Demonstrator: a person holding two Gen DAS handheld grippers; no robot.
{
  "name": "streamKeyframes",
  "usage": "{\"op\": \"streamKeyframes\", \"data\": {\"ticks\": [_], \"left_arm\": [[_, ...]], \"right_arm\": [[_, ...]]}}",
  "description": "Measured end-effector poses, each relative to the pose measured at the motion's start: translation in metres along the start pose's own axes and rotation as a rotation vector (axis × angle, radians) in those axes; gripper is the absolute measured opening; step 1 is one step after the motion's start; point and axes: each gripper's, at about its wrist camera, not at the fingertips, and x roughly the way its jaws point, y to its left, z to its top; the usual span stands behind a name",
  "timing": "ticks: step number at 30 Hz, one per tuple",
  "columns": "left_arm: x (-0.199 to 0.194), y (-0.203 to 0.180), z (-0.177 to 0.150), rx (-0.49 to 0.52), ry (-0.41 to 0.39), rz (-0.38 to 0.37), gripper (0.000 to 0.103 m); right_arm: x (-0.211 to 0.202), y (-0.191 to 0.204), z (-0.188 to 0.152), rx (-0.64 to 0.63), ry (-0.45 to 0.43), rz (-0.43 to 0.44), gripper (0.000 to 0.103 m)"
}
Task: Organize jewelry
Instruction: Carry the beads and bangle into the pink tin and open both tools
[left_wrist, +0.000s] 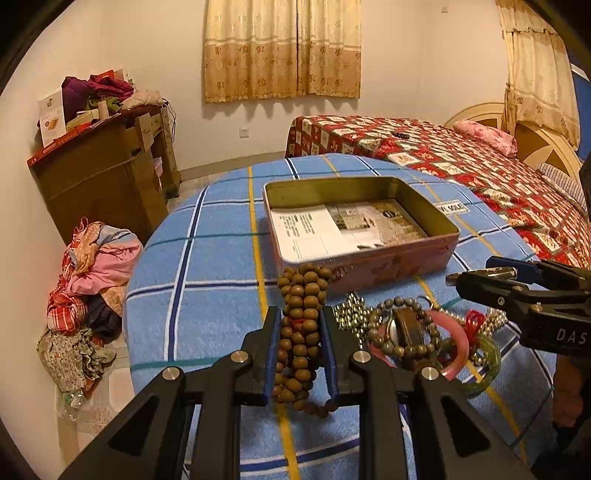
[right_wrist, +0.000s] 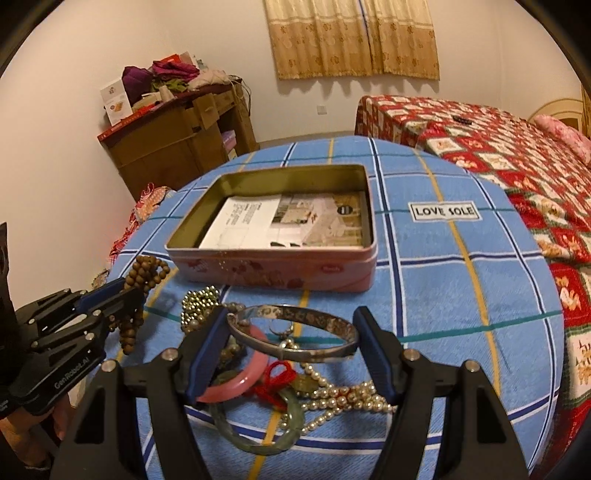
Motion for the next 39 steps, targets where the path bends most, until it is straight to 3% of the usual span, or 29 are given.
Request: {"op": "streamKeyframes", "data": {"ticks": [18,39], "left_arm": [[0.016,0.003,0.054,0.009,-0.044,-0.036,0.021],[0.085,0.0,0.093,0.057,0.029,-0.012,0.021]], "right_arm": [[0.004,0.003,0.046,-0.048,-0.058,-0.002,0.072],[0.062,-0.015,0.087,-0.059,-0.043,-0.053,0.072]]}}
